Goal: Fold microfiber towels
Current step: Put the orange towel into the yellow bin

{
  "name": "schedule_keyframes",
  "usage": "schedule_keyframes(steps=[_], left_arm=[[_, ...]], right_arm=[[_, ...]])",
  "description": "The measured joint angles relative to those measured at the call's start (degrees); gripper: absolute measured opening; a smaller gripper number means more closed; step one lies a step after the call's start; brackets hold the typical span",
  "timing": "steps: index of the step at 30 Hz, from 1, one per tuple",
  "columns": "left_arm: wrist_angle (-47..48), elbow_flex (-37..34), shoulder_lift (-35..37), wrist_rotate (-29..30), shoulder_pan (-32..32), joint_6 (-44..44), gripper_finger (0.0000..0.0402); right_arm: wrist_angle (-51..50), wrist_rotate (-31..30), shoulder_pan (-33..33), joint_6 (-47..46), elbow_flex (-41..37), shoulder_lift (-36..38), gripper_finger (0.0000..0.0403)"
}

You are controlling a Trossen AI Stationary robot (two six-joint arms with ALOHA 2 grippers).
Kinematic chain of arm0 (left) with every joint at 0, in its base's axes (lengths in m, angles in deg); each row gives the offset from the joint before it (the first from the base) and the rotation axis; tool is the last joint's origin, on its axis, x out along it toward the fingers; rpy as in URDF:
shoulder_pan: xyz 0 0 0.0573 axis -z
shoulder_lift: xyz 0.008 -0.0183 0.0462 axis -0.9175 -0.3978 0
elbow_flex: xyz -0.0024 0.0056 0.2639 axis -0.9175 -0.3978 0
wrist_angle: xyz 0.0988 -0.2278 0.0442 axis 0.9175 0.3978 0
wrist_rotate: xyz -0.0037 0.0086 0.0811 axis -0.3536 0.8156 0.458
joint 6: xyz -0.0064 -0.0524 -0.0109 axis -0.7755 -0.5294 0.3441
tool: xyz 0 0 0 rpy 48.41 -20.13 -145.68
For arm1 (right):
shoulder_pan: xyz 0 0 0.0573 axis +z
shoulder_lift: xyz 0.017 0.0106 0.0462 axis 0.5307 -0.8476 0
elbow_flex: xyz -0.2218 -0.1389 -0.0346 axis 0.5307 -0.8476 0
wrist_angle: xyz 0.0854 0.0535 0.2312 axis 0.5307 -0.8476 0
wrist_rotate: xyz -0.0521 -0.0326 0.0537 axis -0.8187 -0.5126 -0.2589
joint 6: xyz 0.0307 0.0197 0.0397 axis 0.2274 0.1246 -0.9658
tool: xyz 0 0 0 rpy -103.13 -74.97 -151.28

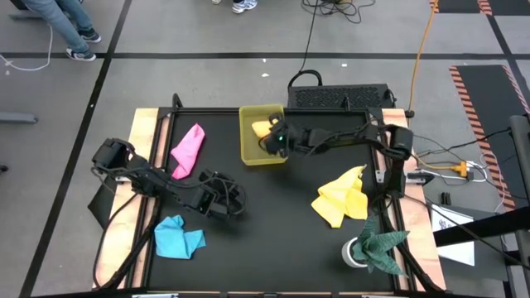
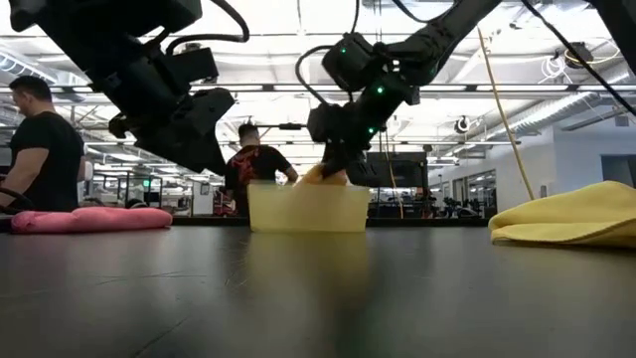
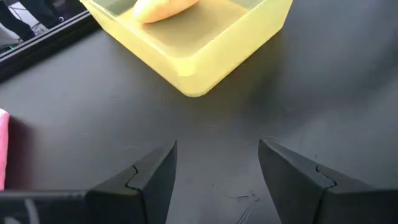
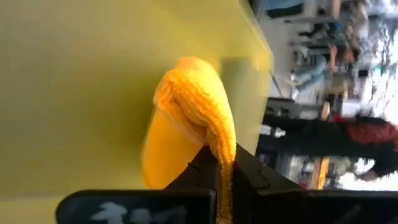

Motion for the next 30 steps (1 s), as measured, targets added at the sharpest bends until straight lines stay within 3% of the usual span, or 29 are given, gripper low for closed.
schedule_keyframes(steps=[6,10,16,20,26,30], left_arm=[[-1.43,0.0,0.0,0.0,0.0,0.27,0.023],[-2.48,0.0,-0.7,-0.04,0.0,0.61,0.023],[-5.05,0.02,-0.63,-0.05,0.0,2.6,0.023],[-6.86,0.02,-0.63,-0.08,0.0,4.22,0.023],[-7.65,0.02,-0.63,-0.63,0.0,5.06,0.023],[-7.46,0.02,-0.63,-2.69,-0.41,2.75,0.023]], right_arm=[[-4.62,0.51,1.91,-1.72,0.02,0.19,0.0003],[-11.21,5.92,2.31,-5.86,-0.24,1.19,0.0003],[-12.4,7.13,2.2,-12.45,-0.2,1.29,0.0017],[-12.8,10.06,2.22,-14.78,-0.2,1.39,0.0063],[-17.14,11.33,1.87,-19.83,-0.2,2.95,0.0163],[-21.85,16.78,1.89,-22.78,-0.2,6.54,0.0208]])
